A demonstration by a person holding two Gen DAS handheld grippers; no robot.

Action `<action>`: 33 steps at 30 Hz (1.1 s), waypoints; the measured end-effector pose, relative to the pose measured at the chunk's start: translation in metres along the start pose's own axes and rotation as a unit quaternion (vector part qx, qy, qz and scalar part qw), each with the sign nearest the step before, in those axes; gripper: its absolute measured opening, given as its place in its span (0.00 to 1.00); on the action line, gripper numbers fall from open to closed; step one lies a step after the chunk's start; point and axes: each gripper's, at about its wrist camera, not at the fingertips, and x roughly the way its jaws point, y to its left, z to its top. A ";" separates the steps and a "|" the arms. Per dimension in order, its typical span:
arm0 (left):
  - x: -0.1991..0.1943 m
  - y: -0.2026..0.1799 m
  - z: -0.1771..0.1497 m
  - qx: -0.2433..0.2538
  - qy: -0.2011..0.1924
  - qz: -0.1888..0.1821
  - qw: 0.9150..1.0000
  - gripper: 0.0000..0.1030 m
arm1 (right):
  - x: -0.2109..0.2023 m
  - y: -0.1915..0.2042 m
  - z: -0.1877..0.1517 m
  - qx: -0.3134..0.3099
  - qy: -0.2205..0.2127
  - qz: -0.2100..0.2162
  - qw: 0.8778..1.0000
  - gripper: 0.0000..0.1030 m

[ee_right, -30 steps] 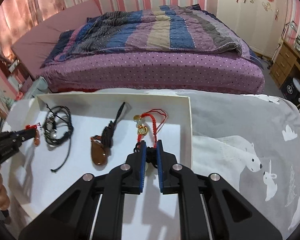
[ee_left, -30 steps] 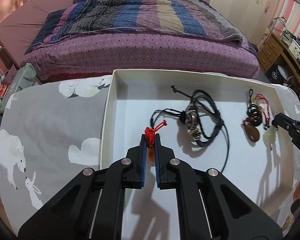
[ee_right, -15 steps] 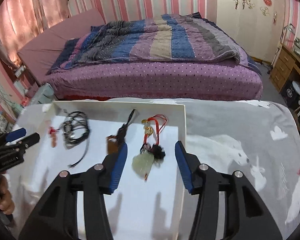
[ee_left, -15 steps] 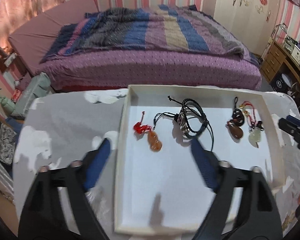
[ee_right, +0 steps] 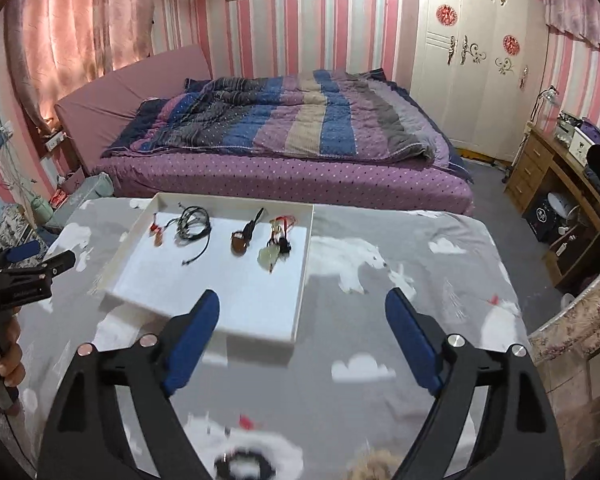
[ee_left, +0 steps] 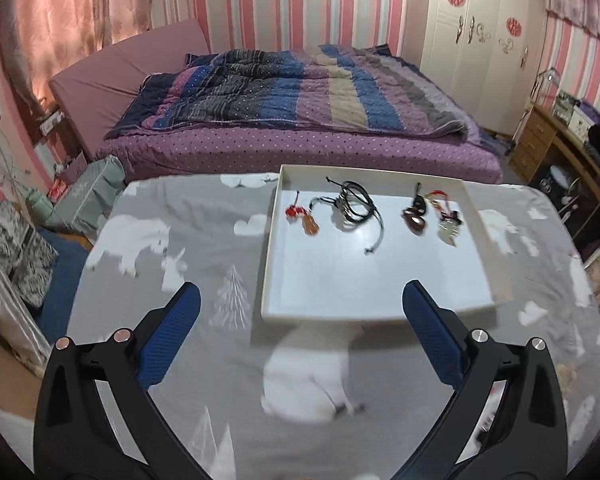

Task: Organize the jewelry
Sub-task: 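Withdraw both tools from the tray toward the watch and black holder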

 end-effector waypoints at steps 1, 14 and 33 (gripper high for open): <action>-0.007 0.001 -0.008 -0.001 0.001 -0.001 1.000 0.97 | -0.007 -0.001 -0.006 0.000 0.001 0.004 1.000 0.84; -0.057 0.002 -0.090 0.010 -0.014 -0.007 1.000 0.97 | -0.055 -0.009 -0.096 0.005 -0.004 -0.041 0.999 0.84; -0.068 -0.001 -0.167 0.024 0.001 -0.019 1.000 0.97 | -0.054 -0.003 -0.185 0.040 0.021 -0.050 0.998 0.84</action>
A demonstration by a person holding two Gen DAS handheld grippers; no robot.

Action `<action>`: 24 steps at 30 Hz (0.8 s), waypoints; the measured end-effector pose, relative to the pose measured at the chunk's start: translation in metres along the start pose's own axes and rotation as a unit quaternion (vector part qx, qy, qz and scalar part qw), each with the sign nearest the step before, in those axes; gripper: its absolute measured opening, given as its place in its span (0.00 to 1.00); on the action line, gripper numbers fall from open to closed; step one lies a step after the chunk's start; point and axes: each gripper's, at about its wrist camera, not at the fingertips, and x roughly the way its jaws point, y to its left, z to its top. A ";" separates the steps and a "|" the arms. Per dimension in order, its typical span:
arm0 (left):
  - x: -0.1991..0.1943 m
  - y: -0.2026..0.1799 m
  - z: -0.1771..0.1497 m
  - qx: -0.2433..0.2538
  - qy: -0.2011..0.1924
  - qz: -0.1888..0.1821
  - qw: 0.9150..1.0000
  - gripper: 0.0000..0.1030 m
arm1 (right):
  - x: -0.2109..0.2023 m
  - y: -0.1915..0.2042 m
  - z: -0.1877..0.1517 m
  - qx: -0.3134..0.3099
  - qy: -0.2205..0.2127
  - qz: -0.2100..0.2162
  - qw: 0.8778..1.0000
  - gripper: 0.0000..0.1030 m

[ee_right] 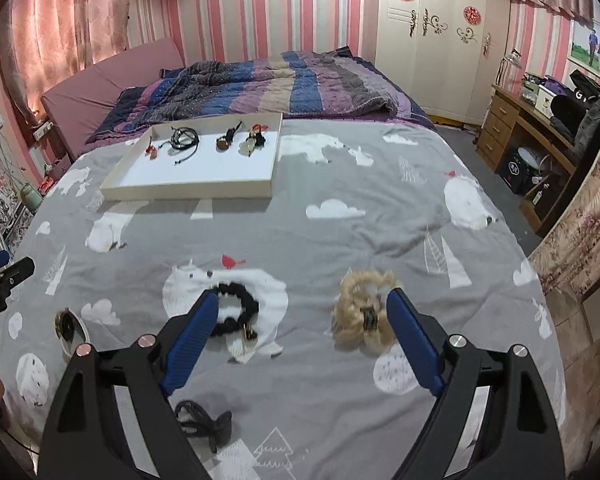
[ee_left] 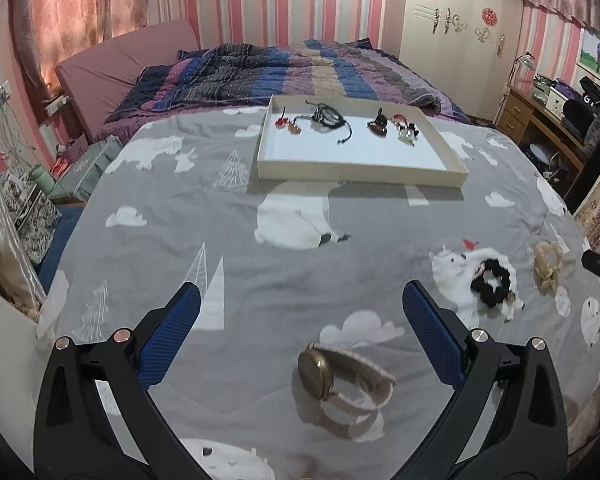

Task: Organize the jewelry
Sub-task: 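Withdraw both tools from the tray toward the watch and black holder, then grasp the gold-faced watch with the left tool while the right tool grasps the black loop holder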

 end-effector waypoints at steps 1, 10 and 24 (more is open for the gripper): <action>0.001 0.001 -0.003 -0.001 0.003 0.000 1.000 0.97 | 0.001 0.001 -0.003 -0.001 0.002 0.001 1.000 0.84; 0.008 0.002 -0.040 -0.008 0.027 0.003 1.000 0.97 | 0.007 0.023 -0.054 -0.006 0.048 0.033 0.998 0.84; 0.033 -0.012 -0.066 0.008 0.045 0.021 0.999 0.97 | 0.030 0.064 -0.092 -0.044 0.081 0.041 0.995 0.84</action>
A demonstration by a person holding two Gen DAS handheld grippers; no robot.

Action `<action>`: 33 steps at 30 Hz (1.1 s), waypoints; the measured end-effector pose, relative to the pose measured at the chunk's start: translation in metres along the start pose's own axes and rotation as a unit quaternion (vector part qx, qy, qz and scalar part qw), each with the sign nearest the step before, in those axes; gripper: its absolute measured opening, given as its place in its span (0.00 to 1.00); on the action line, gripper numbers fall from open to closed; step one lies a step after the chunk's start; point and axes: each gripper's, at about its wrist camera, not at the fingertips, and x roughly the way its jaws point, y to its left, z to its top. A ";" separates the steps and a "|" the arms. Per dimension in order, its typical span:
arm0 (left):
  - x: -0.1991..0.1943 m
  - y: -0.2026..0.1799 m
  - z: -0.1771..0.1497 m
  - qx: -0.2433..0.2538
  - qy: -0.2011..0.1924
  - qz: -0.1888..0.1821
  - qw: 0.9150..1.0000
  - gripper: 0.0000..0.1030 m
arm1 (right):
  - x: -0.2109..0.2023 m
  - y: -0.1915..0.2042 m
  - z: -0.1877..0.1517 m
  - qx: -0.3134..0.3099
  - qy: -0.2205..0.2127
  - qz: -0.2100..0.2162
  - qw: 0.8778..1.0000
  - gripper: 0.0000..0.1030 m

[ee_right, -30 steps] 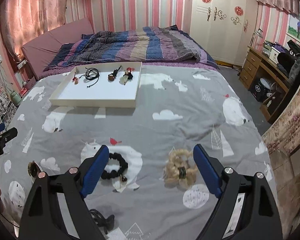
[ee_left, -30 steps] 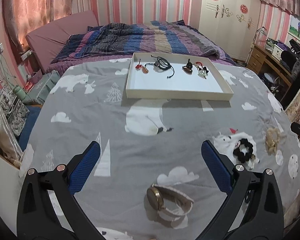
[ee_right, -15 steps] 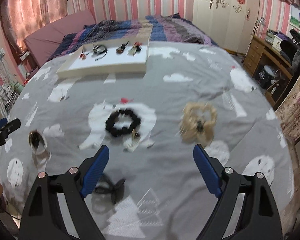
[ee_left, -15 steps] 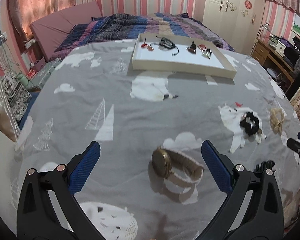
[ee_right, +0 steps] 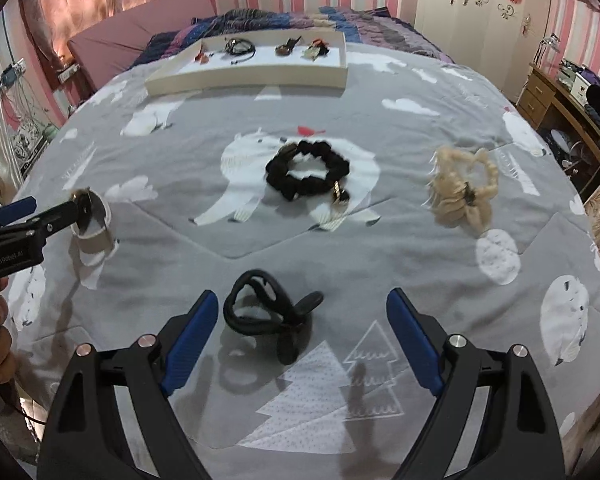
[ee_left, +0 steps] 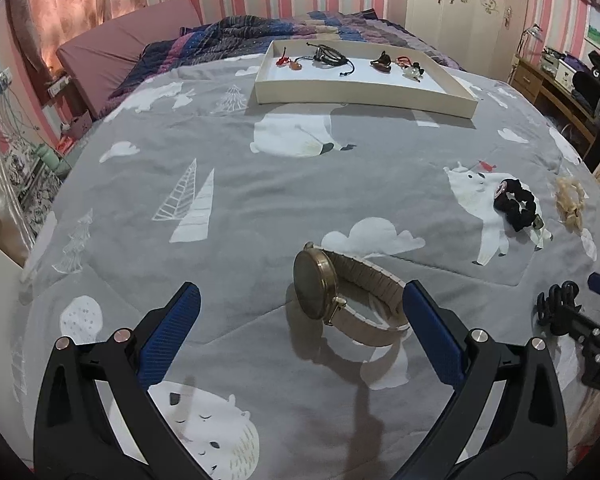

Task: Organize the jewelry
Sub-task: 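Grasp the gold-faced watch with the left tool while the right tool grasps the black loop holder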

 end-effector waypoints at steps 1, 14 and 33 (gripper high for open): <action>0.003 0.002 0.000 -0.008 0.004 -0.003 1.000 0.96 | 0.002 0.001 -0.001 -0.002 0.001 -0.005 1.000 0.84; 0.034 0.007 -0.007 -0.024 0.048 -0.019 0.998 0.52 | 0.010 0.001 -0.004 0.006 -0.008 -0.003 1.000 0.84; 0.034 0.007 0.003 -0.020 0.054 -0.049 0.997 0.12 | 0.008 0.009 0.004 -0.008 -0.019 0.018 1.000 0.55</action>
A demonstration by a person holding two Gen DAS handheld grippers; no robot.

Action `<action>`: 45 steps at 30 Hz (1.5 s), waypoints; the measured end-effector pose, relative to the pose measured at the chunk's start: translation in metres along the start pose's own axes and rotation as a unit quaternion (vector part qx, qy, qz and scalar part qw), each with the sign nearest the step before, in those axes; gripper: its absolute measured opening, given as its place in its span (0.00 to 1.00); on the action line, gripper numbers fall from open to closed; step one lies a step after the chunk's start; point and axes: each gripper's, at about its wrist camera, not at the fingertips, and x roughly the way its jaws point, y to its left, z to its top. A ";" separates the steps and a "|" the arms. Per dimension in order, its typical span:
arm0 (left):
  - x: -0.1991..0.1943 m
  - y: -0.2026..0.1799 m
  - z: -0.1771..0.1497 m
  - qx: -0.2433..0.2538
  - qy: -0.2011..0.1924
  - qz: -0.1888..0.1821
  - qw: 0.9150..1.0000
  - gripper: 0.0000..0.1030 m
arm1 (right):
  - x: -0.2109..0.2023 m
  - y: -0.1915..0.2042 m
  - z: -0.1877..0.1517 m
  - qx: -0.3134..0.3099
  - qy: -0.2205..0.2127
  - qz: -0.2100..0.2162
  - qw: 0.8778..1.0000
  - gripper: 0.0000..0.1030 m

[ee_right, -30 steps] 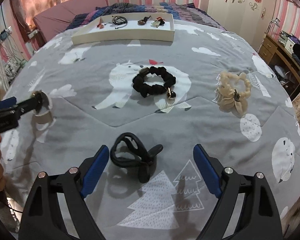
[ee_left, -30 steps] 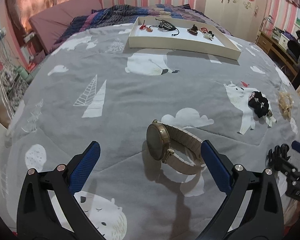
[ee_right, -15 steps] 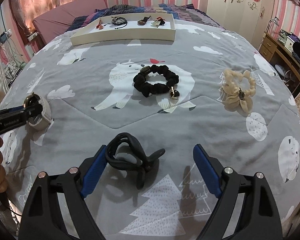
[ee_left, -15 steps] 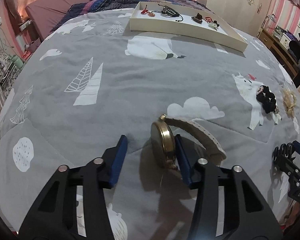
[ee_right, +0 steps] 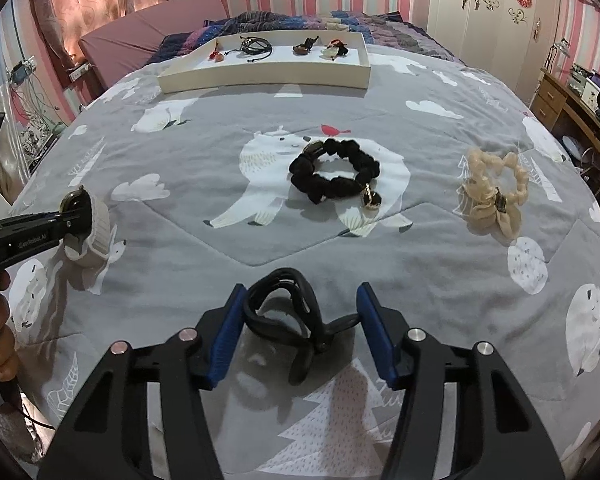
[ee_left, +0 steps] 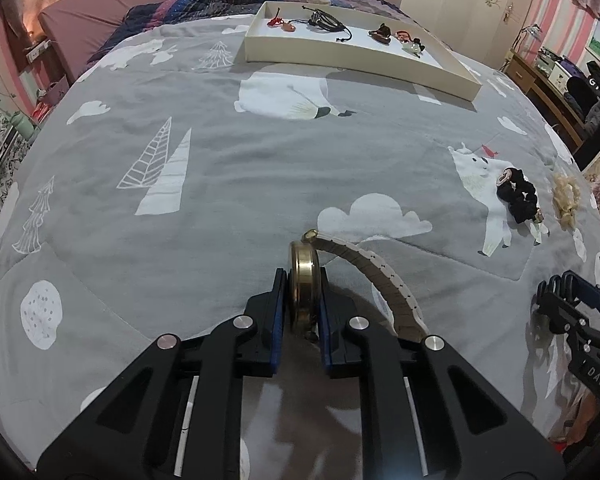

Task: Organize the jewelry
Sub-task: 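Carry the watch and black loop holder over the white tray with both tools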

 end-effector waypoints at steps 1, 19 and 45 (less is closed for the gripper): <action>-0.002 0.000 0.002 0.001 -0.002 0.001 1.000 0.12 | -0.001 0.000 0.002 0.000 -0.002 -0.001 1.000 0.55; -0.043 -0.015 0.135 0.050 -0.064 -0.025 0.996 0.12 | -0.013 -0.004 0.171 -0.021 -0.060 0.040 0.997 0.55; 0.168 0.004 0.315 0.031 0.033 0.030 0.999 0.13 | 0.226 0.024 0.336 -0.014 0.026 0.011 1.000 0.55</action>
